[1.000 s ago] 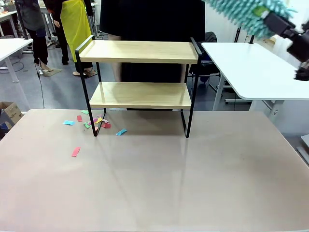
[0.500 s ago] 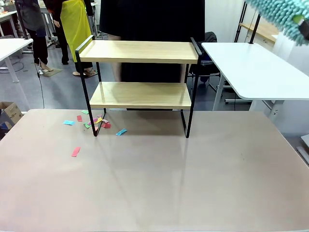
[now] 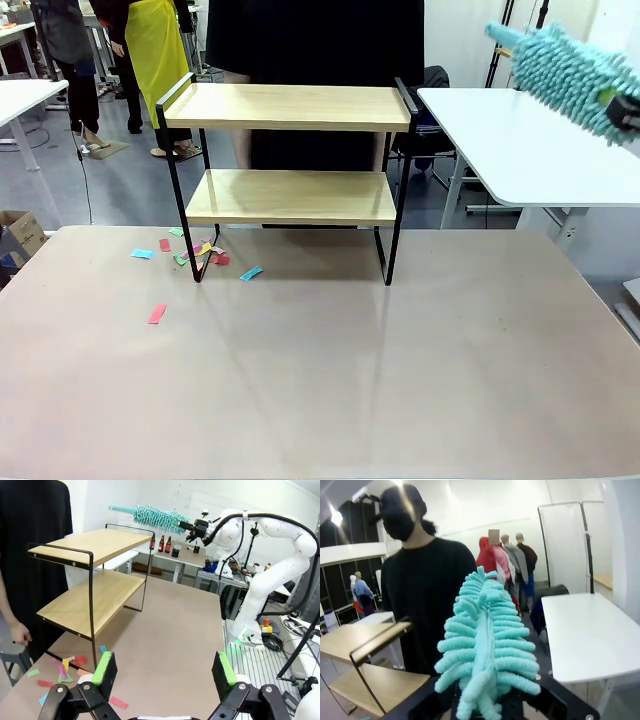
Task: Clean the shelf.
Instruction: Hand the Duster back to the human.
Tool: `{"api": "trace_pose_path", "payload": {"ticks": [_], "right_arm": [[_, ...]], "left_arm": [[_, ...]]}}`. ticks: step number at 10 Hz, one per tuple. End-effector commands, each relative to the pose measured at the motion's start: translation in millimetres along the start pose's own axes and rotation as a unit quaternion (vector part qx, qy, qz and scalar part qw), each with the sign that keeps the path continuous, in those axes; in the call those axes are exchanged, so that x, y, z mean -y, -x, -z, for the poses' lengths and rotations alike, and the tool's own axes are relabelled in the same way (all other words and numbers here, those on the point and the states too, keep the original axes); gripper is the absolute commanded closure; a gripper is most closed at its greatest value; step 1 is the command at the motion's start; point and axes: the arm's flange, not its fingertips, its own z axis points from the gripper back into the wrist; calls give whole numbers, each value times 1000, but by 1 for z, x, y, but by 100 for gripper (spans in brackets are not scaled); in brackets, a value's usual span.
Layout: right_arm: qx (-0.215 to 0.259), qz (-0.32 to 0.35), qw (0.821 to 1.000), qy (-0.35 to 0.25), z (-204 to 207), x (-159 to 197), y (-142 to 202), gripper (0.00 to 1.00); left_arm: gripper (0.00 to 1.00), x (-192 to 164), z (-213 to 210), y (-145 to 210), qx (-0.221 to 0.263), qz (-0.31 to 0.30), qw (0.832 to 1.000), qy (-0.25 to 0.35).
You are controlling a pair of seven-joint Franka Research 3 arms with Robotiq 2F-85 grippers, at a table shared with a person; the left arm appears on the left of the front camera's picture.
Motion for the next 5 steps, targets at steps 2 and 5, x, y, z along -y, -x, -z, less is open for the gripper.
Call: {"api": "trace_pose_path", "payload": {"ticks": [2,5], "right_arm": [[-71,-11,997,19,-12,-5,46,83],[-113,-1,993,35,-23,-2,81,83]], "left_arm": [[0,4,0,-1,4,4,1000,3],[0,4,0,-1,4,4,1000,3]]}}
